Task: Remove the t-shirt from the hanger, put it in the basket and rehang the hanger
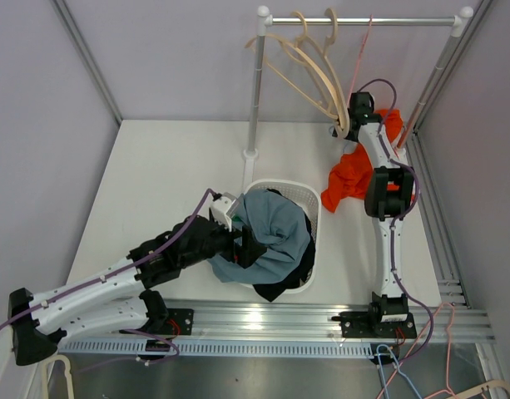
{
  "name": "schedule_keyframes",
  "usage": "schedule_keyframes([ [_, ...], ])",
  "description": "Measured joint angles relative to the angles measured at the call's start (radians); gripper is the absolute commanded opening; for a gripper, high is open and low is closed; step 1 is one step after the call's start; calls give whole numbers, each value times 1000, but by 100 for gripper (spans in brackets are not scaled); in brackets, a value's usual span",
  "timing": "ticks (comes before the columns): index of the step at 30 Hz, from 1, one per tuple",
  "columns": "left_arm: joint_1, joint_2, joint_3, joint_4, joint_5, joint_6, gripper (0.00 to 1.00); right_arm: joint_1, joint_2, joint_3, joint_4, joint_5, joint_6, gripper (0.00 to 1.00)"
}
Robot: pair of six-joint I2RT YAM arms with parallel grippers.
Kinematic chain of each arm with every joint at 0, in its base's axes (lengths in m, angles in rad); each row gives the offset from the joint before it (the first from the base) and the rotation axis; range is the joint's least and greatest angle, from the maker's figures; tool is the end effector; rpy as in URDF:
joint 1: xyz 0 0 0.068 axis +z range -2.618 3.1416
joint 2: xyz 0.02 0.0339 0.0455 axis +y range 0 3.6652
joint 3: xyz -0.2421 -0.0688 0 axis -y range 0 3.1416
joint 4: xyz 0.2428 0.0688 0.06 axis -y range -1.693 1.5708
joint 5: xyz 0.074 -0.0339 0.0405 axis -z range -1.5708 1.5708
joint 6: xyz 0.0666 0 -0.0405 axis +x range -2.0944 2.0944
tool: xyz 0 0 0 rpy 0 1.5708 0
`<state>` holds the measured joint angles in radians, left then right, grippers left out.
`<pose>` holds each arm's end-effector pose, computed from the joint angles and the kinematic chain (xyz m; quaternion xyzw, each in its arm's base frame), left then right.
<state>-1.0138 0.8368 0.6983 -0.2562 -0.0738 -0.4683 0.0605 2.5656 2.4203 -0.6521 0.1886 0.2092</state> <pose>0.1290 -0.1979 0.2652 0.2043 0.8062 -0.3516 0.4297 0.5691 0.0220 0.1698 0.1039 0.9169 -0.0359 0.3838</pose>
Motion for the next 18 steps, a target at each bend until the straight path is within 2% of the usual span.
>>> schedule_keyframes([
  [3,1,0,-6,1,0,0,99,3,20,2,-1,2,0,81],
  [6,2,0,-16,0,0,1,100,4,46,2,-5,2,1,75],
  [9,2,-2,-19,0,0,1,99,4,72,2,-10,2,6,45],
  [10,2,-5,-21,0,0,1,99,4,79,2,-10,1,5,19],
  [11,2,-8,-24,0,0,1,100,4,82,2,-7,8,5,9],
  [12,3,-12,-26,0,-1,1,99,3,82,3,-8,-2,8,3],
  [15,4,-20,-30,0,-1,1,99,1,82,3,-11,-3,27,4],
  [16,4,-21,-30,0,-1,1,99,-1,82,3,-11,-6,27,0],
  [18,5,-24,-32,0,-1,1,99,-4,82,4,-13,-15,32,0],
])
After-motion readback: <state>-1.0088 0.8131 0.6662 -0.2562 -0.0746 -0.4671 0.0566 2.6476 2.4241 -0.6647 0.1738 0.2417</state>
